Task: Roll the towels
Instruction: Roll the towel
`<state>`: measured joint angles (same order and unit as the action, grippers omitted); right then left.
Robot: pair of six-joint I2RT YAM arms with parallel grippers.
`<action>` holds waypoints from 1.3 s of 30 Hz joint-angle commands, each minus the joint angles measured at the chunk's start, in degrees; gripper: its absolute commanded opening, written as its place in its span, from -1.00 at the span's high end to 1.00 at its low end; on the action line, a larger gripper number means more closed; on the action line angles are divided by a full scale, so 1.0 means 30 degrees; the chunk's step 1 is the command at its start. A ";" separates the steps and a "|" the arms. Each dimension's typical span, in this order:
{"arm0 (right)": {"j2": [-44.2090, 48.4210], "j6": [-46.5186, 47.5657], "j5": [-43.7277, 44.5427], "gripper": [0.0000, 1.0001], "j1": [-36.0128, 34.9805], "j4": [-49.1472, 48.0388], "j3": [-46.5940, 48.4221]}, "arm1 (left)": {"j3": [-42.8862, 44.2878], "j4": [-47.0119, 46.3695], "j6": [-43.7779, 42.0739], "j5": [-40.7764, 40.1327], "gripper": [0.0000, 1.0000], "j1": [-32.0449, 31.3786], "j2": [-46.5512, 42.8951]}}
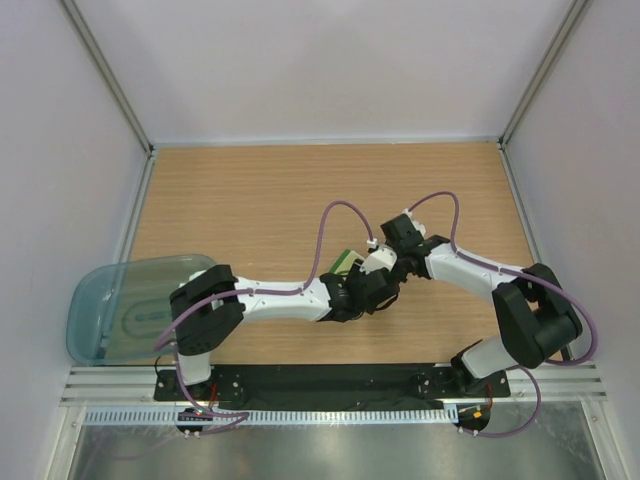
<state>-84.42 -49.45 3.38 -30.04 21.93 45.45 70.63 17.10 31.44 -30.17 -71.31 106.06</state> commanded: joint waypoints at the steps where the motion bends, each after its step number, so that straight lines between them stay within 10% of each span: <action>1: -0.0393 0.0400 0.0076 0.77 -0.0503 0.0365 0.0903 | -0.0281 -0.1042 -0.0666 0.1122 0.06 -0.0224 0.0595; 19: -0.1332 0.0225 -0.0451 0.78 -0.0474 0.0482 0.1783 | -0.0868 -0.2068 -0.1340 0.2646 0.09 -0.0430 0.1208; 31: -0.1097 0.0195 -0.0891 0.77 -0.0474 0.0598 0.1578 | -0.1655 -0.2682 -0.1164 0.2878 0.65 0.0360 0.1387; 39: -0.1595 0.0809 -0.0100 0.08 0.0168 0.1976 0.2893 | -0.4088 -0.4615 0.0503 0.8293 0.81 0.3083 -0.0460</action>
<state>-88.14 -48.21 2.61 -29.98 26.15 50.87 62.11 5.34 31.16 -17.30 -65.12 104.64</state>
